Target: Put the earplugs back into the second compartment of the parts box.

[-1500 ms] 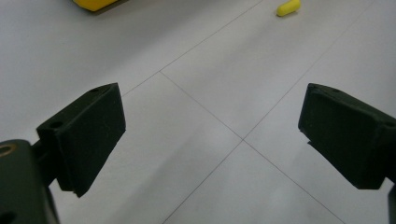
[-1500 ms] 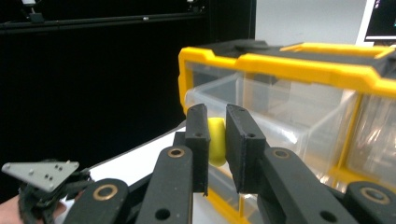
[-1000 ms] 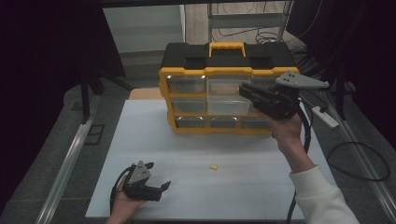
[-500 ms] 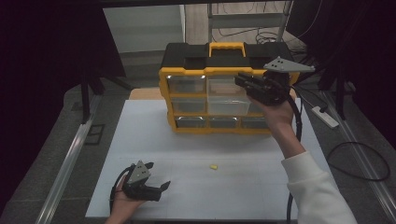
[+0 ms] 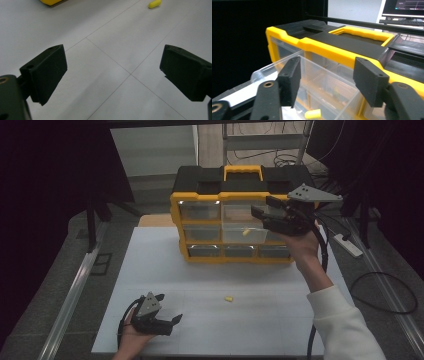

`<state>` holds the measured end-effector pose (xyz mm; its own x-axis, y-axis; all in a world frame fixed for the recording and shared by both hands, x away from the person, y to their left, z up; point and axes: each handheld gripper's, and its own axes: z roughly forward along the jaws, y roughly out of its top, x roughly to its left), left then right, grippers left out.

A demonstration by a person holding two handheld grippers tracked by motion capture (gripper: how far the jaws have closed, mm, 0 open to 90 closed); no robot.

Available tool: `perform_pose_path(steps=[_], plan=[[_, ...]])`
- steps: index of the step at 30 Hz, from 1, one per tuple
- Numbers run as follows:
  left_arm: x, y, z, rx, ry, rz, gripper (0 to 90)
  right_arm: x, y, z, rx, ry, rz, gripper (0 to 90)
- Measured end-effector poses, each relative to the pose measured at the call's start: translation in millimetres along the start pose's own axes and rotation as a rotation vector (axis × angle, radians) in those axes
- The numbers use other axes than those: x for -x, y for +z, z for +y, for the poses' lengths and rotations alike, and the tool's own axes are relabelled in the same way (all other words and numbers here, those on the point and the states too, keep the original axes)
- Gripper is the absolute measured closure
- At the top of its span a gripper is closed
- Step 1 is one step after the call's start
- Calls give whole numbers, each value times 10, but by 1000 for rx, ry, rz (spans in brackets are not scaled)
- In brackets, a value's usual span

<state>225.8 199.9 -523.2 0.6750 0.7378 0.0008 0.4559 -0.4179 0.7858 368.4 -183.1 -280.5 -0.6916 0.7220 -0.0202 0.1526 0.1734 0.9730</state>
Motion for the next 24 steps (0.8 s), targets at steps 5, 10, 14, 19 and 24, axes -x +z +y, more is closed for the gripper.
perform_pose_path(steps=[5,10,14,19,24], plan=[[1,-2,-1,3,-1,1,76,-38,-119,-34,20,-17,22,344],[4,1,1,-3,2,0,76,-83,-374,-131,66,-17,33,292],[5,2,1,-4,3,0,76,-115,-561,-244,101,-1,52,283],[9,3,1,-4,3,0,76,-137,-721,-422,102,10,83,272],[7,3,1,-5,3,0,76,-184,-786,-631,71,-10,97,261]])
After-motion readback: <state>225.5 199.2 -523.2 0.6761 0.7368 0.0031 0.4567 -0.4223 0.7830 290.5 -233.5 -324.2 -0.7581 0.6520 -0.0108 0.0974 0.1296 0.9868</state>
